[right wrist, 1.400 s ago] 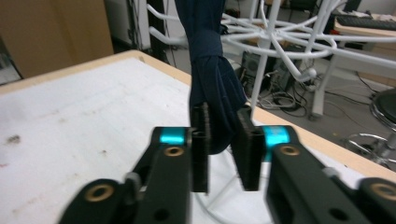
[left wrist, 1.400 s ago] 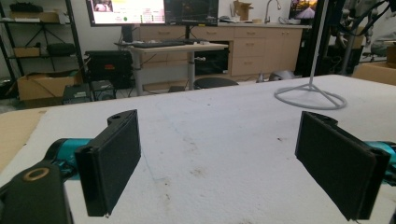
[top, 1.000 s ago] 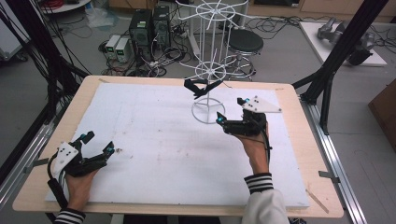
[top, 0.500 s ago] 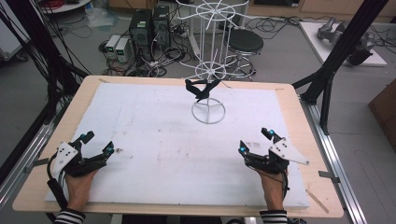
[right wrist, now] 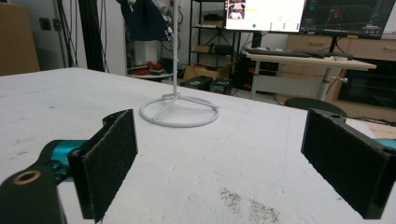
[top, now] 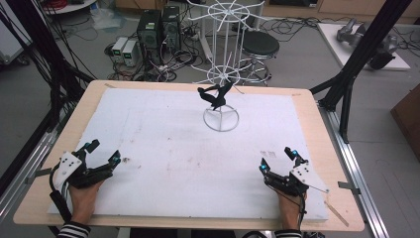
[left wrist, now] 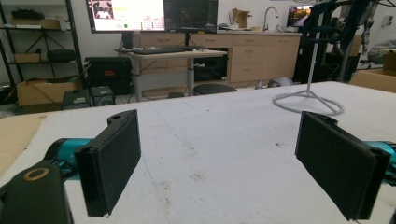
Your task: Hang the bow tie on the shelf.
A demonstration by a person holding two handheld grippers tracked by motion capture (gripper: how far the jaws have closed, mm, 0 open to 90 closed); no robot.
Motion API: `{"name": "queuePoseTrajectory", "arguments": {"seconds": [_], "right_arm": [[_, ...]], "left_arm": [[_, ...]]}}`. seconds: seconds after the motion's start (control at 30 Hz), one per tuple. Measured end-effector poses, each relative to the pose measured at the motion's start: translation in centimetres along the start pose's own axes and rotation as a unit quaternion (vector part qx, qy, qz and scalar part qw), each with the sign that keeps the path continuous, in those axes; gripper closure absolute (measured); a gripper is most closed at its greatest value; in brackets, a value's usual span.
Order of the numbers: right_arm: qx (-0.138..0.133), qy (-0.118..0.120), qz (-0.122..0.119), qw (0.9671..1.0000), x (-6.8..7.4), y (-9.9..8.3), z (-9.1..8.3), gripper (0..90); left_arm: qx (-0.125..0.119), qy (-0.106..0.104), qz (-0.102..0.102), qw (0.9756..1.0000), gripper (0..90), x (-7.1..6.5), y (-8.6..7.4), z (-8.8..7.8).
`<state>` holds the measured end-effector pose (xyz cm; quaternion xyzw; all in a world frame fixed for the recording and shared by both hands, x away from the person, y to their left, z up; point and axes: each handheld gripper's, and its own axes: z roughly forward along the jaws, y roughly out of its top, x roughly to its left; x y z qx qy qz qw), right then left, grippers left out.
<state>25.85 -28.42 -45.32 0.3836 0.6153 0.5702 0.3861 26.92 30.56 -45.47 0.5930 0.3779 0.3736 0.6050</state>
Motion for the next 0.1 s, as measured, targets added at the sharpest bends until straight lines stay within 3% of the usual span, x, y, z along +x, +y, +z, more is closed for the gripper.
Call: {"name": "queuePoseTrajectory", "arguments": {"seconds": [0.1], "right_arm": [[-0.001,-0.003,0.008,1.0,-0.21,-0.04,-0.01,9.8]], "left_arm": [[0.001,0.001,0.0,1.0,14.6,0.03,0.01,0.02]]}}
